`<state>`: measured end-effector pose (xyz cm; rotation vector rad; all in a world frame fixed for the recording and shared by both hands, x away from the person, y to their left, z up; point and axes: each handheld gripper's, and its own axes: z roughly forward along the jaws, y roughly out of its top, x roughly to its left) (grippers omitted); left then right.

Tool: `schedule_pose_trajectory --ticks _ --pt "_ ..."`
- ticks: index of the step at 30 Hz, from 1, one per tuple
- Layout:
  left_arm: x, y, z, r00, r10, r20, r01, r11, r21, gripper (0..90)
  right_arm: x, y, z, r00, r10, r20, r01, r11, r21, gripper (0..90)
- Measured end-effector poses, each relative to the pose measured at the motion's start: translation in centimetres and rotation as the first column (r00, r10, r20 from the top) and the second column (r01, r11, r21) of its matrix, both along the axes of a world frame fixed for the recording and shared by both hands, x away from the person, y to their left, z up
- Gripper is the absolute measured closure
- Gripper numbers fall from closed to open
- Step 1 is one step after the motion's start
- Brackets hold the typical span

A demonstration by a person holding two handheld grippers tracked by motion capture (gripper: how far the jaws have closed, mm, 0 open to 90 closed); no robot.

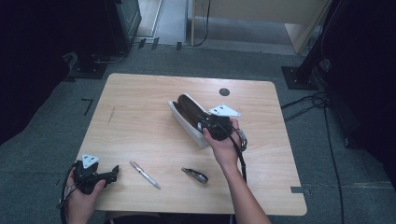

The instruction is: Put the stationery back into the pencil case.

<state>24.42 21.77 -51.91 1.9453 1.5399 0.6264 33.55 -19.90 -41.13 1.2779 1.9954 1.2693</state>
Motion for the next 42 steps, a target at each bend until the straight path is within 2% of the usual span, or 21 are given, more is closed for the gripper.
schedule_pose_trajectory --ticks 4,5,7,9,10,14,15,16,18,19,21,24,25,28,33,35,38,39,40,42 --pt "0.0 0.0 0.0 1.0 0.002 -0.001 -0.002 1.0 -0.002 1.2 -0.9 -0.6 -0.4 0.9996 -0.012 -0.026 0.011 1.0 -0.012 90.0" --pt "0.0 0.0 0.0 1.0 0.002 -0.001 -0.002 1.0 -0.002 1.2 -0.9 -0.6 -0.4 0.9996 -0.012 -0.026 0.011 1.0 -0.012 90.0" --pt "0.0 0.0 0.0 1.0 0.0 0.0 0.0 1.0 0.001 1.2 -1.9 -1.0 -0.9 0.9982 -0.013 -0.058 0.012 1.0 -0.009 90.0" --pt "0.0 0.0 0.0 1.0 0.0 -0.001 0.0 1.0 0.0 1.2 -2.1 -1.0 -1.1 0.9979 -0.013 -0.063 0.012 1.0 -0.014 90.0" --pt "0.0 0.0 0.0 1.0 0.0 -0.002 0.0 1.0 0.0 1.2 -2.5 -0.9 -1.5 0.9972 -0.018 -0.072 0.015 0.999 -0.04 90.0" --pt "0.0 0.0 0.0 1.0 0.001 0.0 -0.001 1.0 -0.001 1.2 -2.1 -0.9 -1.8 0.9957 -0.023 -0.09 0.019 0.999 -0.044 90.0" --pt "0.0 0.0 0.0 1.0 0.0 0.0 0.0 1.0 -0.001 1.2 -1.2 -0.8 -2.3 0.9929 -0.025 -0.117 0.021 0.999 -0.034 90.0" --pt "0.0 0.0 0.0 1.0 0.0 0.0 0.0 1.0 -0.001 1.2 -1.2 -0.8 -2.3 0.9929 -0.025 -0.117 0.021 0.999 -0.034 90.0" --pt "0.0 0.0 0.0 1.0 0.001 0.001 -0.001 1.0 -0.001 1.2 -0.2 -0.4 -2.7 0.9895 -0.015 -0.144 0.012 1.0 -0.026 90.0" --pt "0.0 0.0 0.0 1.0 0.001 0.001 -0.001 1.0 -0.001 1.2 0.9 0.2 -2.6 0.9894 0.005 -0.145 -0.009 1.0 -0.027 90.0" --pt "0.0 0.0 0.0 1.0 0.0 0.0 0.0 1.0 0.0 1.2 1.6 0.4 -2.1 0.9915 -0.003 -0.13 -0.002 0.999 -0.033 90.0" --pt "0.0 0.0 0.0 1.0 0.0 0.0 0.0 1.0 0.0 1.2 1.7 0.5 -1.4 0.9941 -0.01 -0.108 0.009 1.0 -0.01 90.0" --pt "0.0 0.0 0.0 1.0 0.0 0.0 0.0 1.0 -0.001 1.2 1.5 0.5 -0.9 0.9968 -0.007 -0.08 0.007 1.0 -0.004 90.0" --pt "0.0 0.0 0.0 1.0 0.0 0.0 0.0 1.0 -0.001 1.2 1.1 0.5 -0.8 0.9976 0.008 -0.069 -0.009 1.0 -0.013 90.0" --pt "0.0 0.0 0.0 1.0 0.0 0.0 0.0 1.0 0.0 1.2 1.0 0.4 -1.6 0.9933 0.004 -0.116 -0.009 0.999 -0.038 90.0" --pt "0.0 0.0 0.0 1.0 0.001 0.0 -0.001 1.0 -0.001 1.2 1.7 0.6 -2.2 0.9862 0.021 -0.164 -0.027 0.999 -0.034 90.0" --pt "0.0 0.0 0.0 1.0 0.001 0.0 -0.001 1.0 -0.001 1.2 2.5 0.9 -2.4 0.9852 0.023 -0.17 -0.029 0.999 -0.031 90.0" --pt "0.0 0.0 0.0 1.0 0.001 0.001 -0.001 1.0 -0.001 1.2 2.8 1.0 -1.9 0.9906 0.004 -0.137 -0.009 0.999 -0.035 88.6" --pt "0.0 0.0 0.0 1.0 0.001 0.001 -0.001 1.0 -0.001 1.2 2.7 0.9 -1.5 0.9931 0.003 -0.117 -0.005 1.0 -0.017 87.7" --pt "0.0 0.0 0.0 1.0 0.001 0.0 -0.001 1.0 -0.001 1.2 2.2 0.6 -0.8 0.9973 0.008 -0.074 -0.009 1.0 -0.013 86.5"
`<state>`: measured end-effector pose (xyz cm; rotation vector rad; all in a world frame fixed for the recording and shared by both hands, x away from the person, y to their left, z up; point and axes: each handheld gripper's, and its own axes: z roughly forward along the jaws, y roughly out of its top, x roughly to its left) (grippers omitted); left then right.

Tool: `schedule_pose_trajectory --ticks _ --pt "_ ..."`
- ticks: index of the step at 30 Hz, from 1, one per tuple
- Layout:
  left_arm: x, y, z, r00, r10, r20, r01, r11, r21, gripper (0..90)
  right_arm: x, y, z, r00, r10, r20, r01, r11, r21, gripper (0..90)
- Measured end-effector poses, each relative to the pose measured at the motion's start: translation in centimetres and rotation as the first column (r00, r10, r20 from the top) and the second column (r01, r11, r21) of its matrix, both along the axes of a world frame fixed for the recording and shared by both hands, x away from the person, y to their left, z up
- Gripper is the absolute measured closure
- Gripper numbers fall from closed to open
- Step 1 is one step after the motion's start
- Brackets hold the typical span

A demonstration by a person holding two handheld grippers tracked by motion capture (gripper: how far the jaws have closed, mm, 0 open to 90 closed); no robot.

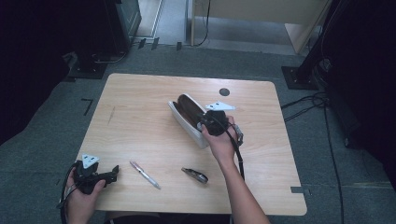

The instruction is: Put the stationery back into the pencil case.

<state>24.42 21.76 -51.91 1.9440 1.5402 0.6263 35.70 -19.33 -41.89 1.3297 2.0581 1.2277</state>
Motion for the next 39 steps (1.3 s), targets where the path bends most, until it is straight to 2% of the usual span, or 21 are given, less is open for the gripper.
schedule_pose_trajectory --ticks 1,2,5,6,9,11,13,15,16,18,19,20,22,23,27,32,33,35,36,37,39 --pt "0.0 0.0 0.0 1.0 0.0 0.0 0.0 1.0 0.0 1.2 0.0 0.0 0.0 1.0 0.0 0.0 0.0 1.0 0.0 86.5" --pt "0.0 0.0 0.0 1.0 0.0 0.0 0.0 1.0 0.0 1.2 -0.8 -0.4 0.4 0.9999 -0.002 0.015 0.002 1.0 -0.013 87.2" --pt "0.0 0.0 0.0 1.0 -0.001 -0.002 0.001 1.0 0.001 1.2 -1.6 -0.7 0.4 0.9999 -0.003 0.013 0.004 0.999 -0.032 89.0" --pt "0.0 0.0 0.0 1.0 -0.001 -0.002 0.001 1.0 0.001 1.2 -2.6 -1.2 -0.2 1.0 -0.007 0.004 0.008 0.998 -0.058 90.0" --pt "0.0 0.0 0.0 1.0 0.0 -0.001 0.0 1.0 0.0 1.2 -3.0 -1.6 -1.1 0.9998 -0.008 -0.018 0.007 0.998 -0.059 90.0" --pt "0.0 0.0 0.0 1.0 -0.001 -0.002 0.001 1.0 0.001 1.2 -3.2 -2.0 -2.1 0.9989 0.0 -0.047 -0.002 0.999 -0.033 90.0" --pt "0.0 0.0 0.0 1.0 -0.001 -0.002 0.001 1.0 0.001 1.2 -3.2 -2.0 -2.2 0.9988 0.006 -0.048 -0.008 0.999 -0.033 90.0" --pt "0.0 0.0 0.0 1.0 -0.001 -0.002 0.001 1.0 0.001 1.2 -2.9 -1.5 -2.3 0.9988 0.019 -0.045 -0.021 0.999 -0.036 90.0" --pt "0.0 0.0 0.0 1.0 0.0 -0.002 0.0 1.0 0.001 1.2 -1.9 -1.0 -2.1 0.9984 0.022 -0.051 -0.025 0.998 -0.051 90.0" --pt "0.0 0.0 0.0 1.0 0.0 0.0 0.0 1.0 0.0 1.2 -0.4 -0.5 -1.9 0.9975 0.02 -0.068 -0.024 0.998 -0.053 90.0" --pt "0.0 0.0 0.0 1.0 0.0 0.0 0.0 1.0 0.0 1.2 -0.4 -0.5 -1.9 0.9975 0.02 -0.068 -0.024 0.998 -0.053 90.0" --pt "0.0 0.0 0.0 1.0 0.0 0.0 0.0 1.0 0.0 1.2 0.6 0.0 -1.7 0.9978 0.014 -0.065 -0.016 0.999 -0.041 90.0" --pt "0.0 0.0 0.0 1.0 -0.001 0.0 0.001 1.0 0.0 1.2 0.8 0.2 -1.6 0.9978 0.013 -0.065 -0.015 0.999 -0.037 90.0" --pt "0.0 0.0 0.0 1.0 -0.001 0.0 0.001 1.0 0.0 1.2 0.8 0.5 -1.4 0.9988 0.018 -0.045 -0.02 0.999 -0.042 90.0" --pt "0.0 0.0 0.0 1.0 -0.001 0.0 0.001 1.0 0.0 1.2 0.4 0.5 -1.1 0.9994 0.021 -0.028 -0.022 0.999 -0.044 90.0" --pt "0.0 0.0 0.0 1.0 -0.001 -0.001 0.001 1.0 0.001 1.2 -1.8 -0.5 -0.4 0.9996 0.024 0.017 -0.024 1.0 -0.007 89.8" --pt "0.0 0.0 0.0 1.0 -0.002 -0.001 0.002 1.0 0.0 1.2 -1.8 -0.5 -0.4 0.9996 0.024 0.017 -0.024 1.0 -0.007 89.8" --pt "0.0 0.0 0.0 1.0 -0.002 -0.001 0.002 1.0 0.001 1.2 -3.4 -1.0 0.0 0.9987 0.039 0.034 -0.04 0.999 0.02 87.3" --pt "0.0 0.0 0.0 1.0 -0.002 -0.001 0.002 1.0 0.001 1.2 -3.4 -1.0 0.0 0.9987 0.039 0.034 -0.04 0.999 0.02 87.3" --pt "0.0 0.0 0.0 1.0 -0.001 -0.001 0.001 1.0 0.0 1.2 -4.5 -1.4 0.1 0.9974 0.053 0.05 -0.054 0.998 0.029 84.1" --pt "0.0 0.0 0.0 1.0 0.001 0.002 -0.001 1.0 -0.003 1.2 -5.5 -1.8 0.2 0.9967 0.058 0.057 -0.061 0.997 0.05 80.9"
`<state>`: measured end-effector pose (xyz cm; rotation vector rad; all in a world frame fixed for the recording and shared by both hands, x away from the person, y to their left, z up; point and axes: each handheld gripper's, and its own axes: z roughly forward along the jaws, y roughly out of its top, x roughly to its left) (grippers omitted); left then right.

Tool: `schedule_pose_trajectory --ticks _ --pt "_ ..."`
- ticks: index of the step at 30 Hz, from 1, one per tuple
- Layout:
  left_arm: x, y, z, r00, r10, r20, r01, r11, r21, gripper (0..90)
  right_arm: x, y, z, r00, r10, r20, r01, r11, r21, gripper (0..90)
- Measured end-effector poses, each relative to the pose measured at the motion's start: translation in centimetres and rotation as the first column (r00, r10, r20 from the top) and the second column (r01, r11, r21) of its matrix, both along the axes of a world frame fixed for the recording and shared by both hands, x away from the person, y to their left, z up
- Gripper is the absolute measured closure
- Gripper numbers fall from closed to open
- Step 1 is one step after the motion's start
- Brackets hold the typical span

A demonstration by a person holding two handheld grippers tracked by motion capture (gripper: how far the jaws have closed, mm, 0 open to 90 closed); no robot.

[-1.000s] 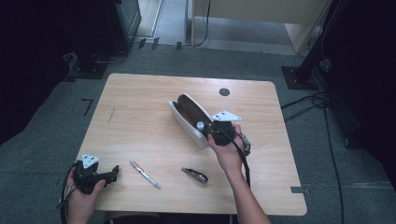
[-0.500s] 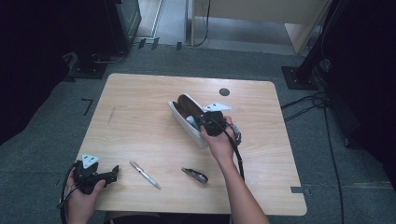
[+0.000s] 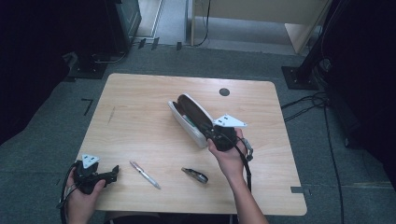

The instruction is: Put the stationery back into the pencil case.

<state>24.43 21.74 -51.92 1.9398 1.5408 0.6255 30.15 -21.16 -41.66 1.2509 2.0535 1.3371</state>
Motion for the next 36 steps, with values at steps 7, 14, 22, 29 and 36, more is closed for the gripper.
schedule_pose_trajectory --ticks 7,14,22,29,36 --pt "0.0 0.0 0.0 1.0 -0.002 -0.002 0.002 1.0 0.003 1.2 -3.2 -1.1 -0.7 0.9998 0.019 0.007 -0.019 0.999 0.03 70.7" --pt "0.0 0.0 0.0 1.0 -0.002 -0.001 0.002 1.0 0.002 1.2 -5.5 -1.4 -1.9 0.9985 0.055 0.006 -0.055 0.998 0.017 66.8" --pt "0.0 0.0 0.0 1.0 -0.002 -0.001 0.002 1.0 0.002 1.2 -8.0 -1.8 -4.1 0.996 0.09 -0.001 -0.09 0.995 0.034 64.4" --pt "0.0 0.0 0.0 1.0 -0.002 -0.002 0.002 1.0 0.003 1.2 -9.4 -1.6 -5.4 0.9933 0.115 -0.012 -0.114 0.992 0.047 62.8" --pt "0.0 0.0 0.0 1.0 -0.002 -0.002 0.002 1.0 0.002 1.2 -10.0 -1.2 -6.3 0.9915 0.128 -0.023 -0.126 0.99 0.06 57.6"
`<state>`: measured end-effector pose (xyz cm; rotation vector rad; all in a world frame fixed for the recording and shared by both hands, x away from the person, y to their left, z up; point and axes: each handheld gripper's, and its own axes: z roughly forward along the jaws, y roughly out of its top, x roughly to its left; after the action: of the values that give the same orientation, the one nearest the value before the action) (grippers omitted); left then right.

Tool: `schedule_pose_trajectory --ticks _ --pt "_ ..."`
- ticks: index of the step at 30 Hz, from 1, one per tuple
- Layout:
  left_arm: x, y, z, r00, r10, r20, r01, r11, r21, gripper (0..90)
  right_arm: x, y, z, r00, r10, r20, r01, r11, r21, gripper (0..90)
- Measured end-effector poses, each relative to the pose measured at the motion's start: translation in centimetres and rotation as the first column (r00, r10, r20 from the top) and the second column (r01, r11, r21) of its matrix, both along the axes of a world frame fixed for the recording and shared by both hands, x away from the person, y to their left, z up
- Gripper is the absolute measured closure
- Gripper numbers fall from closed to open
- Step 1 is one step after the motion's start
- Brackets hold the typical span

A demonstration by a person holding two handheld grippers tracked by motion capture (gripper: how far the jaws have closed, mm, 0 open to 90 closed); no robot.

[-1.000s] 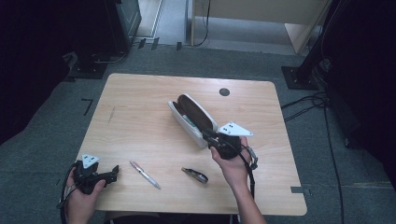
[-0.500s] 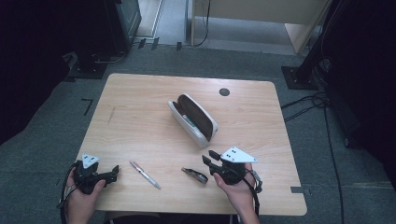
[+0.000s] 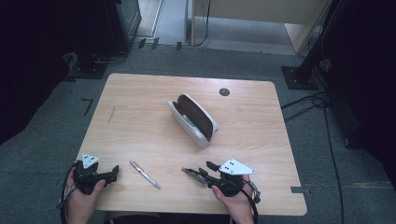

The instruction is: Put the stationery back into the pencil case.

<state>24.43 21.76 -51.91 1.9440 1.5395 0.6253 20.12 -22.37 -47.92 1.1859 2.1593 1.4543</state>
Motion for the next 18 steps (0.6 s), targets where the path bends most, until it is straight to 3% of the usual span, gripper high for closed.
schedule_pose_trajectory --ticks 18 --pt "0.0 0.0 0.0 1.0 0.0 0.0 0.0 1.0 -0.001 1.2 -0.8 0.8 -1.8 0.9998 -0.005 -0.021 0.004 1.0 -0.026 53.8"
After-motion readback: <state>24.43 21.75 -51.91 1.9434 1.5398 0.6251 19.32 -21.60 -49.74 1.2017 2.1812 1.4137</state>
